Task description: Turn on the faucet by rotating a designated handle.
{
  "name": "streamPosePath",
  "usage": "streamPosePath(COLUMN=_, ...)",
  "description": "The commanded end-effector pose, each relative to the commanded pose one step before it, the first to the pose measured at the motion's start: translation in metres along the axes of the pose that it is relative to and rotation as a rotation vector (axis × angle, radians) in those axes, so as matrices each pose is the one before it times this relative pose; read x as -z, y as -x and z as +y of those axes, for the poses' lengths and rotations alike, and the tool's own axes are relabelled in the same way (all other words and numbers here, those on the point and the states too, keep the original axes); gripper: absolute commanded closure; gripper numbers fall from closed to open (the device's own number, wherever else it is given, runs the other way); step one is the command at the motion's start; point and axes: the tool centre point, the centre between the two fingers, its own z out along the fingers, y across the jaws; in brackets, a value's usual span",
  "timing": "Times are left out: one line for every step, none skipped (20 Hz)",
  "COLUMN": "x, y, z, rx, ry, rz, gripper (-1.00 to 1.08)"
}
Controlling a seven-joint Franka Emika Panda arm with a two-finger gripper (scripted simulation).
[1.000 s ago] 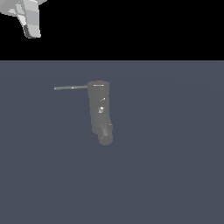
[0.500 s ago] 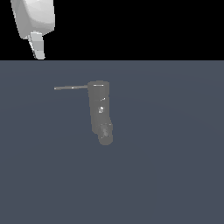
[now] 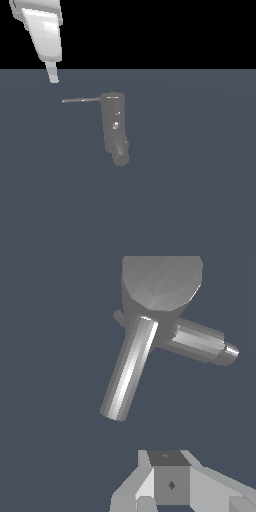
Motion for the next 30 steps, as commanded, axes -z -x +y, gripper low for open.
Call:
streamPosePath(x=-0.00909, y=-0.00421, z=-0.01095, rx=-0.04359, ry=-0.00013, rz=0.00155, gripper=1.08)
streamPosePath(x=-0.00364, y=-0.00172, z=-0.00436, rx=-0.01732, ry=0.00026, rz=0.00068, gripper=1.08)
streamPosePath(x=-0.00369, y=-0.00176, z=-0.00442, rx=-0.01757, ry=0.0003, rz=0.00073, gripper=1.08)
streamPosePath(x=-0.00375, y=-0.0018, z=-0.00449, rx=-0.01785, ry=0.00034, rz=0.00078, gripper=1.08)
streamPosePath(x=-0.00381, y=-0.00184, z=-0.00455, rx=-0.01812, ry=0.00037, rz=0.00083, gripper=1.08)
streamPosePath(x=-0.00374, y=-0.00183, z=-0.00448, rx=-0.01783, ry=0.00039, rz=0.00085, gripper=1.08)
streamPosePath(x=-0.00361, y=-0.00178, z=-0.00435, rx=-0.01729, ry=0.00039, rz=0.00084, gripper=1.08)
streamPosePath(x=-0.00348, y=-0.00174, z=-0.00421, rx=-0.01673, ry=0.00039, rz=0.00082, gripper=1.08)
streamPosePath(x=-0.00335, y=-0.00168, z=-0.00406, rx=-0.01611, ry=0.00039, rz=0.00081, gripper=1.08)
streamPosePath(x=-0.00321, y=-0.00162, z=-0.00389, rx=-0.01545, ry=0.00039, rz=0.0008, gripper=1.08)
streamPosePath(x=-0.00306, y=-0.00155, z=-0.00373, rx=-0.01478, ry=0.00037, rz=0.00076, gripper=1.08)
streamPosePath(x=-0.0029, y=-0.00149, z=-0.00358, rx=-0.01415, ry=0.00035, rz=0.0007, gripper=1.08)
streamPosePath(x=-0.00273, y=-0.00143, z=-0.00342, rx=-0.01348, ry=0.00032, rz=0.00063, gripper=1.08)
streamPosePath(x=-0.00256, y=-0.00136, z=-0.00325, rx=-0.01278, ry=0.00029, rz=0.00055, gripper=1.08)
streamPosePath(x=-0.00239, y=-0.00129, z=-0.00307, rx=-0.01206, ry=0.00027, rz=0.00049, gripper=1.08)
streamPosePath(x=-0.0022, y=-0.0012, z=-0.00285, rx=-0.01117, ry=0.00025, rz=0.00045, gripper=1.08)
streamPosePath(x=-0.002, y=-0.00109, z=-0.0026, rx=-0.01019, ry=0.00023, rz=0.0004, gripper=1.08)
streamPosePath(x=-0.00179, y=-0.00099, z=-0.00234, rx=-0.00917, ry=0.0002, rz=0.00035, gripper=1.08)
streamPosePath(x=-0.00156, y=-0.00087, z=-0.00208, rx=-0.00808, ry=0.00017, rz=0.00028, gripper=1.08)
streamPosePath(x=-0.00133, y=-0.00076, z=-0.0018, rx=-0.00699, ry=0.00014, rz=0.00019, gripper=1.08)
streamPosePath(x=-0.00108, y=-0.00064, z=-0.00152, rx=-0.00586, ry=0.0001, rz=0.00009, gripper=1.08)
streamPosePath(x=-0.00082, y=-0.00054, z=-0.00124, rx=-0.00473, ry=0.00006, rz=-0.00002, gripper=1.08)
streamPosePath(x=-0.00056, y=-0.0004, z=-0.00096, rx=-0.00355, ry=0.00002, rz=-0.00013, gripper=1.08)
streamPosePath(x=-0.0003, y=-0.00028, z=-0.00067, rx=-0.00238, ry=-0.00002, rz=-0.00025, gripper=1.08)
streamPosePath(x=-0.00007, y=-0.00013, z=-0.00036, rx=-0.00116, ry=-0.00004, rz=-0.00029, gripper=1.08)
streamPosePath(x=0.0, y=0.00015, z=-0.00008, rx=0.0, ry=0.0, rz=0.0, gripper=1.08)
streamPosePath(x=0.0, y=0.0, z=0.0, rx=0.0, ry=0.0, rz=0.0, gripper=1.08)
streamPosePath(x=0.0, y=0.0, z=0.0, rx=0.0, ry=0.0, rz=0.0, gripper=1.08)
streamPosePath(x=0.0, y=0.0, z=0.0, rx=0.0, ry=0.0, rz=0.0, gripper=1.08)
streamPosePath(x=0.0001, y=-0.00034, z=0.00022, rx=0.0, ry=0.0, rz=0.0, gripper=1.08)
